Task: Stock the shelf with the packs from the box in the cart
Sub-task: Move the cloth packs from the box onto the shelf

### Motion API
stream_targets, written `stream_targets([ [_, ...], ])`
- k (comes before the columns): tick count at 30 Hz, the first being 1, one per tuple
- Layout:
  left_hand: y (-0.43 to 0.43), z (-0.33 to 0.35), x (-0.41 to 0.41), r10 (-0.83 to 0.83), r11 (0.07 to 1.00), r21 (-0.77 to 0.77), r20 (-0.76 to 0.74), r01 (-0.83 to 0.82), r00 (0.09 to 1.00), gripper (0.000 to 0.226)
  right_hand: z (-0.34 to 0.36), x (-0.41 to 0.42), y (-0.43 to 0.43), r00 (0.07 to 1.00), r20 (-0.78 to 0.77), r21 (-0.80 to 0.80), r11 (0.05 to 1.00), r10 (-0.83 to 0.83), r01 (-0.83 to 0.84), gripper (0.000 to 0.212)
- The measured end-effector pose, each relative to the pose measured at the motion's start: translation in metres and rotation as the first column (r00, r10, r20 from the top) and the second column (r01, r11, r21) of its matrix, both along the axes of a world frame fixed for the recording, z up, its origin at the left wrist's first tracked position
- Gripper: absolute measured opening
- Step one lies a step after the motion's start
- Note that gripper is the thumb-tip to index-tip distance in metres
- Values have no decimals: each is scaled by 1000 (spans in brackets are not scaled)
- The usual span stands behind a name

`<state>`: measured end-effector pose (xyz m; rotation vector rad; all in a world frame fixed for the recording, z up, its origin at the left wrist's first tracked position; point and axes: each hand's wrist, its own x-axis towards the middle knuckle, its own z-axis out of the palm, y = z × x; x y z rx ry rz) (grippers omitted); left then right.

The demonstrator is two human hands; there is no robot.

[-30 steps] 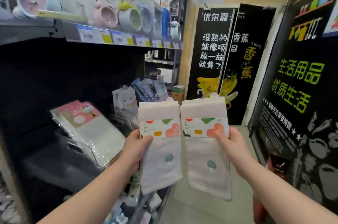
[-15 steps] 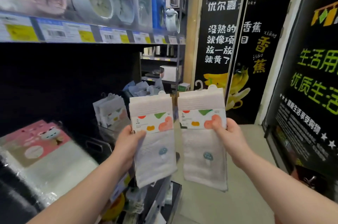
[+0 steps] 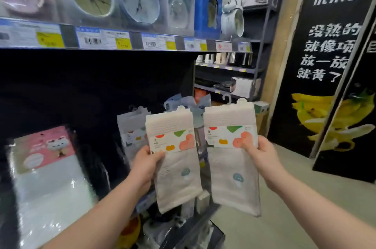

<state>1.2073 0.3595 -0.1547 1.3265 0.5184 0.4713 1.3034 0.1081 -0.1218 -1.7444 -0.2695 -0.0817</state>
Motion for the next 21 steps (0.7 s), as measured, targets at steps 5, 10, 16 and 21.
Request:
stream_targets([
  [5, 1, 3, 11, 102, 995, 9, 4, -102, 995, 19, -1, 31, 10, 994, 4, 11, 994, 113, -113, 25],
  [10, 23, 2, 25, 186, 983, 13, -10, -186, 983, 18, -2, 58, 38, 980, -21, 25, 980, 200, -199, 30],
  [16, 60, -7, 49, 215, 974, -70, -28, -217, 976, 21, 4, 89, 73, 963, -26, 28, 964, 267, -266, 32],
  [21, 92, -15, 73, 255, 954, -161, -10, -253, 967, 29, 12, 113, 108, 951, -11, 50, 950, 310, -310, 19],
])
